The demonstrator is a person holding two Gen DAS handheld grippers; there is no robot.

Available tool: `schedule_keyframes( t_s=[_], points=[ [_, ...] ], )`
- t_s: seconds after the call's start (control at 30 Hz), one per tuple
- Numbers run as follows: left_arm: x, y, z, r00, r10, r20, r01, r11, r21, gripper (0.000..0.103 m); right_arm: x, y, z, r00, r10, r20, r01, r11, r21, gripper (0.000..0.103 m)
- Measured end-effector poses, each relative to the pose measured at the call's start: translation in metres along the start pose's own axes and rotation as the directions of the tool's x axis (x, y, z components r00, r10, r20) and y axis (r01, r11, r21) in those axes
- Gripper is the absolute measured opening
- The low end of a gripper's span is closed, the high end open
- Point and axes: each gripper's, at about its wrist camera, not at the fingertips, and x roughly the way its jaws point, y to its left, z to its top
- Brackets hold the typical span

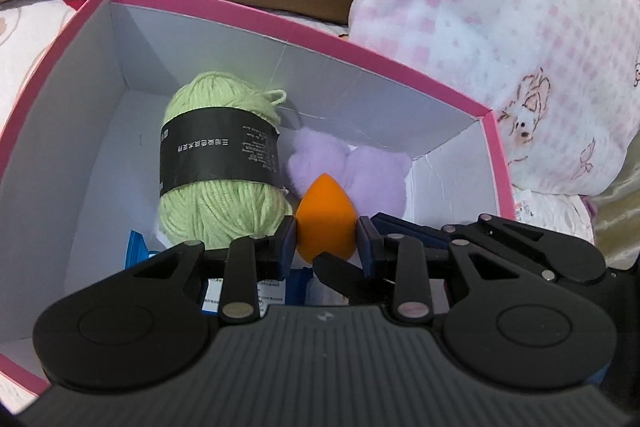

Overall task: Organize objects
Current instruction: 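Lower the orange sponge into the pink box beside the yarn ball, then open the right gripper and raise it out of the pink box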

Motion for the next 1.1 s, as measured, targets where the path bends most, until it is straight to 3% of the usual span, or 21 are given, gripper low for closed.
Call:
schedule_keyframes(
  t_s=[0.1,0.23,0.33,0.57,0.8,0.97,1.1],
  points=[
    [0.003,0.0,-0.002,1.0,-0.009,-0.007,0.009,1.0,0.003,0.031,0.001,0.002,0.001,1.0,-0.008,0.002,0.008,1.0,-0.013,0.043],
    [0.005,-0.004,-0.004,0.999,0.051,-0.012,-0.051,0.998,0.024,0.031,0.004,-0.001,-0.001,1.0,-0.017,-0.021,0.017,1.0,0.003,0.044],
    [0.004,-0.003,-0.004,0.999,0.021,-0.029,-0.02,1.0,0.009,0.033,0.001,0.0,-0.005,0.999,-0.041,-0.012,0.041,0.999,-0.005,0.044],
    [-0.007,-0.005,-0.005,0.999,0.035,-0.017,-0.034,0.999,0.016,0.041,-0.012,-0.002,-0.005,0.999,-0.038,-0.002,0.038,0.999,0.015,0.045],
    [-0.03,-0.013,-0.009,0.992,0.126,-0.013,-0.125,0.989,0.072,0.048,-0.037,-0.002,-0.007,1.0,-0.018,0.003,0.018,0.999,0.03,0.046],
    [-0.058,-0.022,-0.012,0.992,0.122,-0.019,-0.121,0.991,0.065,0.05,-0.064,0.008,-0.01,1.0,-0.021,0.015,0.02,1.0,0.016,0.047],
    [-0.086,-0.035,-0.013,0.993,0.119,-0.023,-0.117,0.99,0.078,0.051,-0.092,0.016,-0.01,0.999,-0.013,0.042,0.012,1.0,0.024,0.053]
  ],
)
